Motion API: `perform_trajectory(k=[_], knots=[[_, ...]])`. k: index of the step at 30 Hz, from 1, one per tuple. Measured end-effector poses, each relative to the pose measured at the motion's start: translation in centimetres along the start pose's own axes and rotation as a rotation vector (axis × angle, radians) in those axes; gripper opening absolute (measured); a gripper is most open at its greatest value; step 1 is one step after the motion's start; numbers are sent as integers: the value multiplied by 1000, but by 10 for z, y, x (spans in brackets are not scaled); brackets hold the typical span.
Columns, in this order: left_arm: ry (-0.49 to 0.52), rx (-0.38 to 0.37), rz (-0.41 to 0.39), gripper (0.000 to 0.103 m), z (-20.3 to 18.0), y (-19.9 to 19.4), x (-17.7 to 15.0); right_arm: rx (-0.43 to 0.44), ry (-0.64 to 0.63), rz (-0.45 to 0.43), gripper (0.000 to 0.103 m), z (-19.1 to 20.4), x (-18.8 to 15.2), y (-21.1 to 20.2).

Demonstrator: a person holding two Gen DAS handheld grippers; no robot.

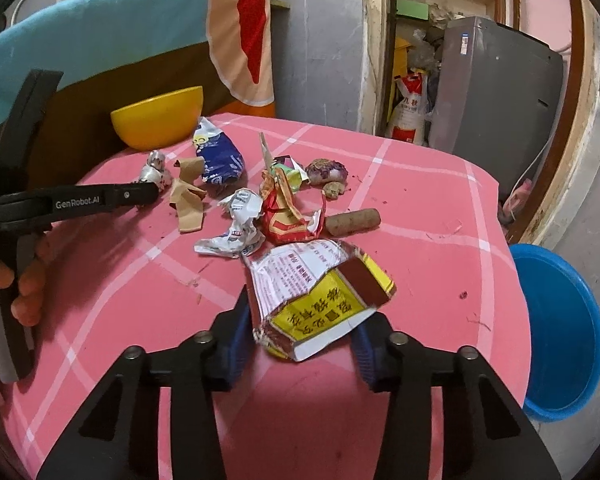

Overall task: Collect trash
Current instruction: 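Grasp the silver foil wrapper with the left tool while the right tool grasps the yellow-printed packet, then carry both held wrappers over the blue bucket with both tools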

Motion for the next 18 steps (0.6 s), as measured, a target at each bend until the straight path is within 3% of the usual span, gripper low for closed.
perform_trajectory(k=[8,18], knots=[[5,-57,-100,14,-30,-37,-32,29,78,-104,38,-10,-19,-30],[159,-194,-327,14,-118,-83,-13,-5,139,-366,38,-31,-18,-94]])
Point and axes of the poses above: each gripper's, at about its wrist camera, not at the fingertips, and y roughly the way its jaws point, z to its left, x to its top, the point moved 2 cm from there along y, roughly the way its jaws point, and after that the axes turned 6 degrees about z, right-handed, at the moved point
